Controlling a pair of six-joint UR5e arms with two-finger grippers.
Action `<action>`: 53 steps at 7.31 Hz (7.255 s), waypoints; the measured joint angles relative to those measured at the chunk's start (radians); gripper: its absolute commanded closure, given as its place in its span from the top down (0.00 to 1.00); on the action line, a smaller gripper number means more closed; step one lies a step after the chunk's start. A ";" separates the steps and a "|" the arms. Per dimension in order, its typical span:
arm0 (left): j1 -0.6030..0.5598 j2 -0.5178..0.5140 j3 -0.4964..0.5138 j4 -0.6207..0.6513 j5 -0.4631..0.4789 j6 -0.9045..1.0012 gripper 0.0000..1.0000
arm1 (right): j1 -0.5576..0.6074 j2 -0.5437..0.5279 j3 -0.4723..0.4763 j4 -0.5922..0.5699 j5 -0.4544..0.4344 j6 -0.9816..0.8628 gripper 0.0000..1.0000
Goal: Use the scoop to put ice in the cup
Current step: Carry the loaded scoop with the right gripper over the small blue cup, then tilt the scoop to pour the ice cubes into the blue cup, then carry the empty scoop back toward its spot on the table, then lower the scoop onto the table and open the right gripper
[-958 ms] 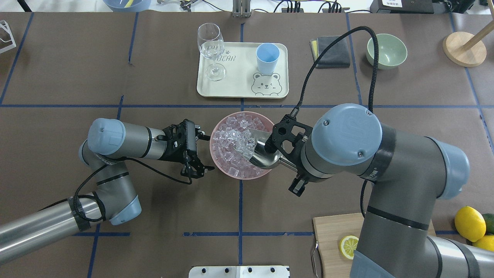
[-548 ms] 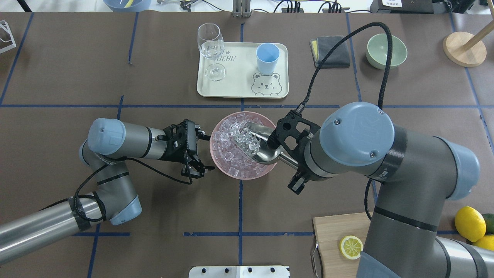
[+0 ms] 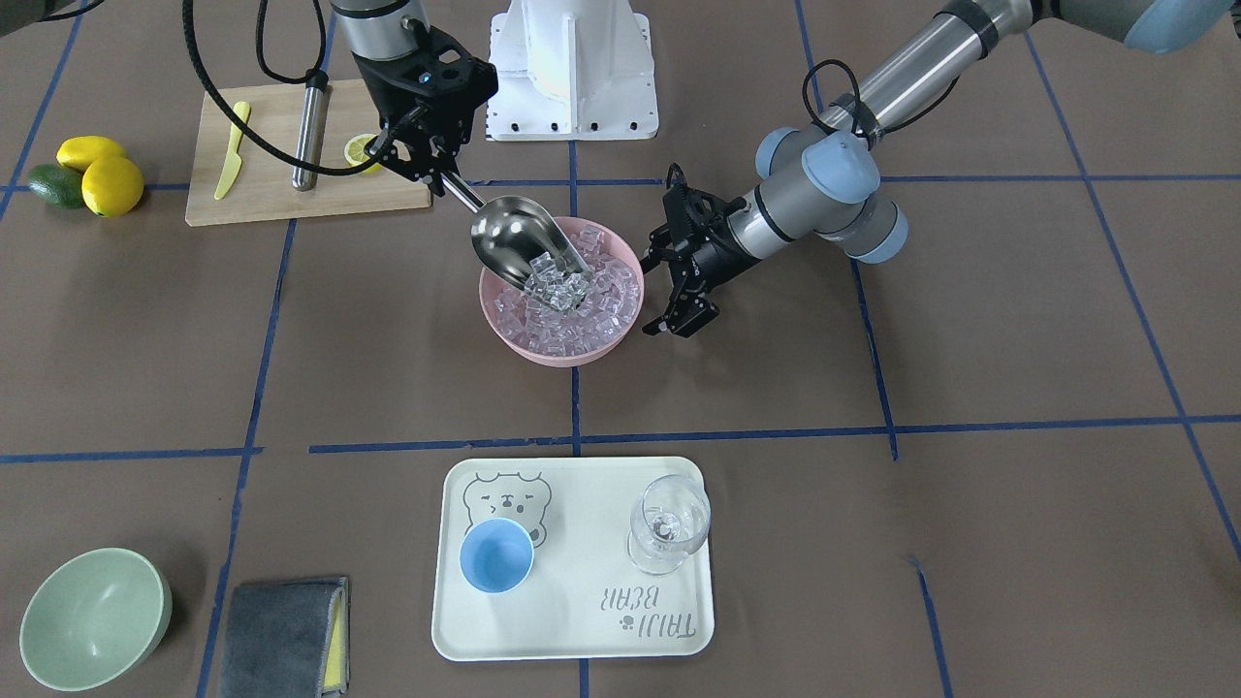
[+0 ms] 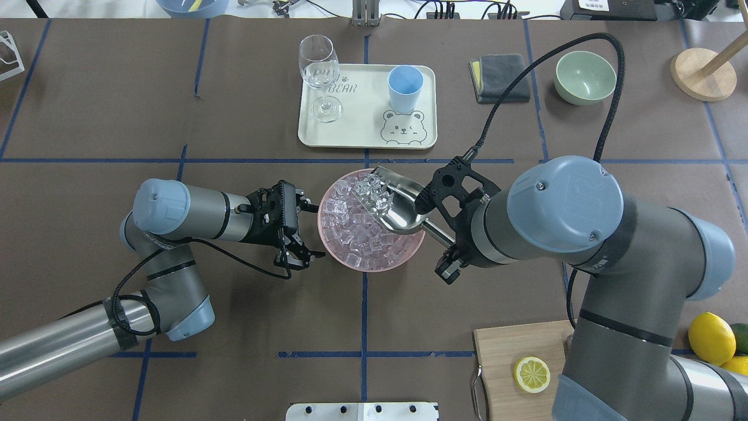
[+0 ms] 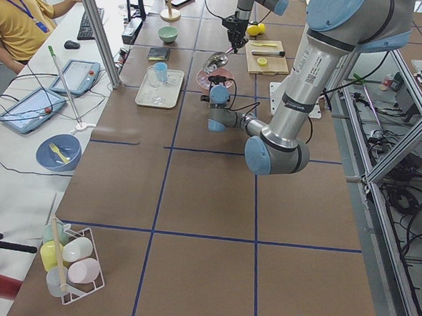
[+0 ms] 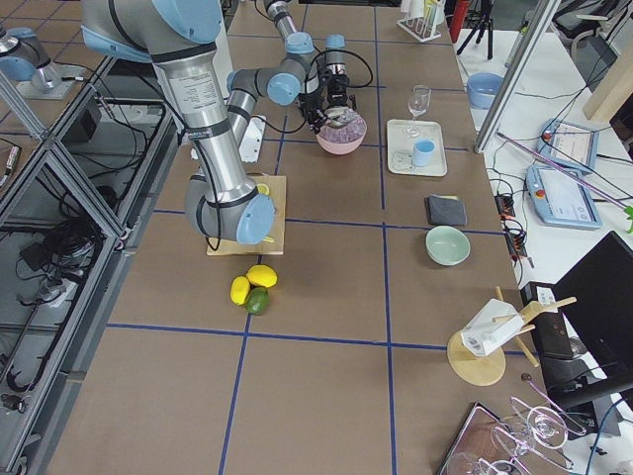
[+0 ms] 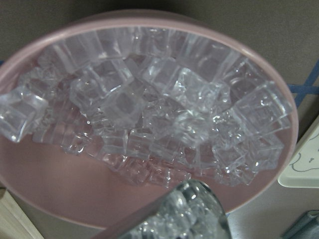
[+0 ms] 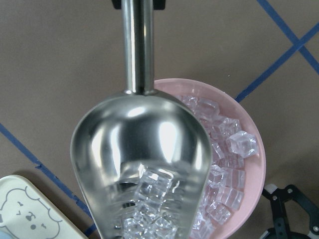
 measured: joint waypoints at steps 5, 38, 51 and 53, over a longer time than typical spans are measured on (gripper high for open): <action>0.000 -0.001 -0.001 0.000 0.000 0.000 1.00 | 0.115 0.010 -0.021 0.014 -0.012 0.080 0.00; 0.000 0.005 -0.009 -0.015 -0.002 0.003 1.00 | 0.480 0.336 -0.284 -0.582 0.359 -0.171 0.00; 0.001 0.008 -0.011 -0.022 -0.002 0.003 1.00 | 0.140 -0.556 -0.017 0.423 0.087 0.747 0.00; 0.001 0.008 -0.010 -0.022 -0.002 0.003 1.00 | 0.058 -0.607 -0.056 0.523 -0.011 0.832 0.00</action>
